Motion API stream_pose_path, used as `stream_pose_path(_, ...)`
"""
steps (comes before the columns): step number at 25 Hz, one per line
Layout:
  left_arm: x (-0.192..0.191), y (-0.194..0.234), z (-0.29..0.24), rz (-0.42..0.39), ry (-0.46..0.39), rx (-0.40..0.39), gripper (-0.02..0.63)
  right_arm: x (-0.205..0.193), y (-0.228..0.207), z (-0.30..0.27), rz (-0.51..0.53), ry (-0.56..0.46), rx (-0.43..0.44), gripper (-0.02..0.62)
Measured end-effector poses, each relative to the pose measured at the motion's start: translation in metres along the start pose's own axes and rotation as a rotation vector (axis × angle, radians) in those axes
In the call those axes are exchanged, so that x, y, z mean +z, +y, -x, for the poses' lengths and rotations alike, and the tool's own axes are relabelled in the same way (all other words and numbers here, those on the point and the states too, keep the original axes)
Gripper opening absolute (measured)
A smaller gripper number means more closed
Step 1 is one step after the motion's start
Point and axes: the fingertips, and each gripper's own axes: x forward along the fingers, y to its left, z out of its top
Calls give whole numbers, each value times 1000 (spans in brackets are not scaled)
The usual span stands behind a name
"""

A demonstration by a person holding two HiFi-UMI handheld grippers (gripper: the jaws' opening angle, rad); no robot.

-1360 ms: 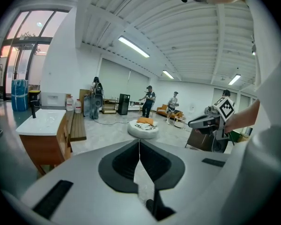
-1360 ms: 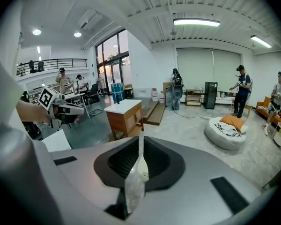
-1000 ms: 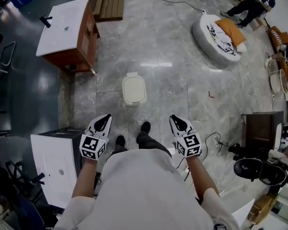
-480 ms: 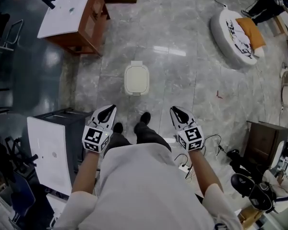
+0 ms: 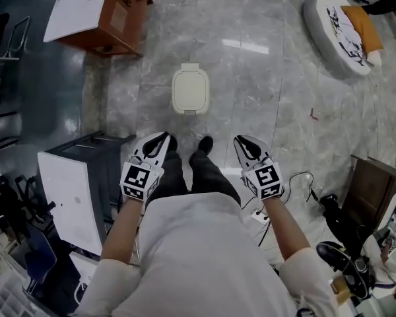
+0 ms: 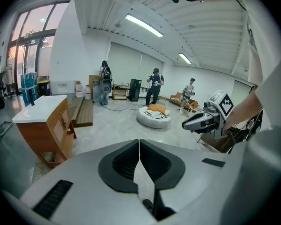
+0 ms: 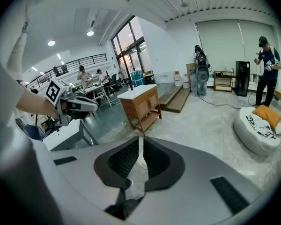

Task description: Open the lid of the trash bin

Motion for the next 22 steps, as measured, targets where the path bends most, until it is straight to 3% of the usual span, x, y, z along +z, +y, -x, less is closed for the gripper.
stream_pose_path(11, -37, -2, -54, -62, 86, -82, 20, -36, -12, -25, -71, 41, -12, 35)
stream_pose_path(22, -111, 10, -121, -77, 188, -180, 20, -88, -12, -63, -160, 100, -51, 34)
